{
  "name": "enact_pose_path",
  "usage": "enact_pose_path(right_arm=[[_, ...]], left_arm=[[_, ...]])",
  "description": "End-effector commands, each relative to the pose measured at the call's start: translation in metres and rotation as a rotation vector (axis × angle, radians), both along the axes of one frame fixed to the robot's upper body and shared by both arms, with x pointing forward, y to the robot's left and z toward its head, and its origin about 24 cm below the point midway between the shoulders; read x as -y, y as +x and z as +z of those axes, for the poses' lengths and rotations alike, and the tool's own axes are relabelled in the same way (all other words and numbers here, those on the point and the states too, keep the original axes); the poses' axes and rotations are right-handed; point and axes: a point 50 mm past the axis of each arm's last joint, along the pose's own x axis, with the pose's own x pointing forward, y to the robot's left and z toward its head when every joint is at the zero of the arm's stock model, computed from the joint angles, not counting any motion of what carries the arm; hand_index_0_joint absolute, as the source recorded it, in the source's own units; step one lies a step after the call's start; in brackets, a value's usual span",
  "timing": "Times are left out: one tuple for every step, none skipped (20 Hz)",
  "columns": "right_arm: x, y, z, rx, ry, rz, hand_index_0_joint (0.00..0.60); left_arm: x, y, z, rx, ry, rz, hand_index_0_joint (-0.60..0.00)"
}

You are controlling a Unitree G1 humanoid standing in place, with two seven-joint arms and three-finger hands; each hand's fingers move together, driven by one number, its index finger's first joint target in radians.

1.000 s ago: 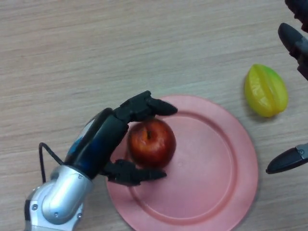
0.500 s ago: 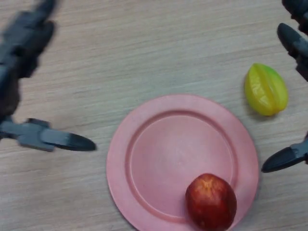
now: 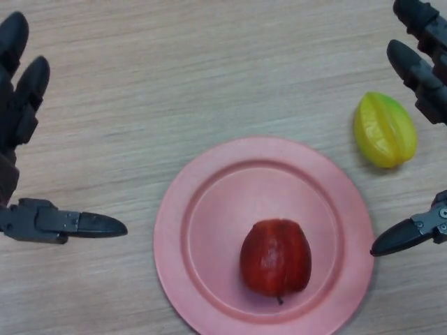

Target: Pick up the red apple and place it on the plate

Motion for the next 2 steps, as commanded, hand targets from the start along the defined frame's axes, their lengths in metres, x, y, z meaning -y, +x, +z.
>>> enact_pose_path(right_arm=[[0.0043, -0.0157, 0.0265, 0.187, -0.001, -0.02, 0.0], [0.0044, -0.0157, 0.0263, 0.187, 0.0, -0.021, 0.0]], left_arm=[[-0.0046, -0.0145, 0.0311, 0.208, 0.068, 0.044, 0.0], [-0.0033, -0.0147, 0.031, 0.21, 0.07, 0.041, 0.0]])
